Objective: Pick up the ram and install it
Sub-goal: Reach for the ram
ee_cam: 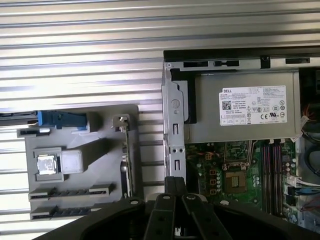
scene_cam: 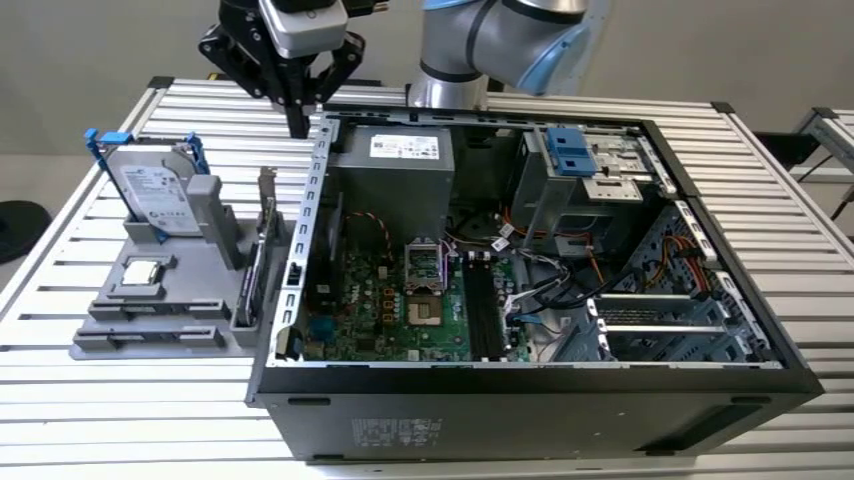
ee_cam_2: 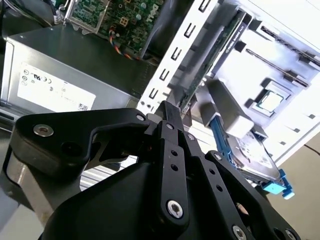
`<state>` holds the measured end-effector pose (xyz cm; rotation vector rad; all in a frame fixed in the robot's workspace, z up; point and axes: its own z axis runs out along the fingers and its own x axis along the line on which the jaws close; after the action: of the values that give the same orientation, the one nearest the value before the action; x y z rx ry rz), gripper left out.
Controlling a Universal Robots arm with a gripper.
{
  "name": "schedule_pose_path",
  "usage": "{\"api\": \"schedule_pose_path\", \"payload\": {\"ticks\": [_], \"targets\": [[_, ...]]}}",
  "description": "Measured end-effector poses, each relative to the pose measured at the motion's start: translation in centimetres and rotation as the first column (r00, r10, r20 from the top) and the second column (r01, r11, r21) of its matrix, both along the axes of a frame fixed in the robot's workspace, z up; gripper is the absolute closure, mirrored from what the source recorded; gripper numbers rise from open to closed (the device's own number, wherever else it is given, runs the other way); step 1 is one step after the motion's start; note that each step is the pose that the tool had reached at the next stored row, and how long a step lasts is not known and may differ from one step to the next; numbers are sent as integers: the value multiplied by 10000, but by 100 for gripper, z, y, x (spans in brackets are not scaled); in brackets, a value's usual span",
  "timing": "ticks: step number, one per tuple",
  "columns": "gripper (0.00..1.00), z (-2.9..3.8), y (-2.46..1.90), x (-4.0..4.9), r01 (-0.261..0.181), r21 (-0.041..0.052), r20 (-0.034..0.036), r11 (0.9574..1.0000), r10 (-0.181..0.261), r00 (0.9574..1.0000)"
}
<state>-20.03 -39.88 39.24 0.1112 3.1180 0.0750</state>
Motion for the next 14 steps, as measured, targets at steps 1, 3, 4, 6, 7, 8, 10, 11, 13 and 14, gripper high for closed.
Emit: {"api": "schedule_pose_path", "payload": {"ticks": [1,3,4,6,7,8,10,11,13,14], "targets": [[100,0,0,-13,0,0,0,10000,0,10000],[100,0,0,-38,1,0,-1,10000,-1,10000],[100,0,0,-50,0,0,0,10000,0,10000],[100,-1,0,-74,0,0,0,10000,0,10000],[100,0,0,-86,1,-1,-1,10000,-1,10000],[100,-1,0,-98,0,0,0,10000,0,10000],[100,-1,0,-121,0,0,0,10000,0,10000],[100,-1,0,-132,0,0,0,10000,0,10000],[100,-1,0,-155,0,0,0,10000,0,10000],[100,-1,0,-166,1,0,-1,10000,-1,10000]]}}
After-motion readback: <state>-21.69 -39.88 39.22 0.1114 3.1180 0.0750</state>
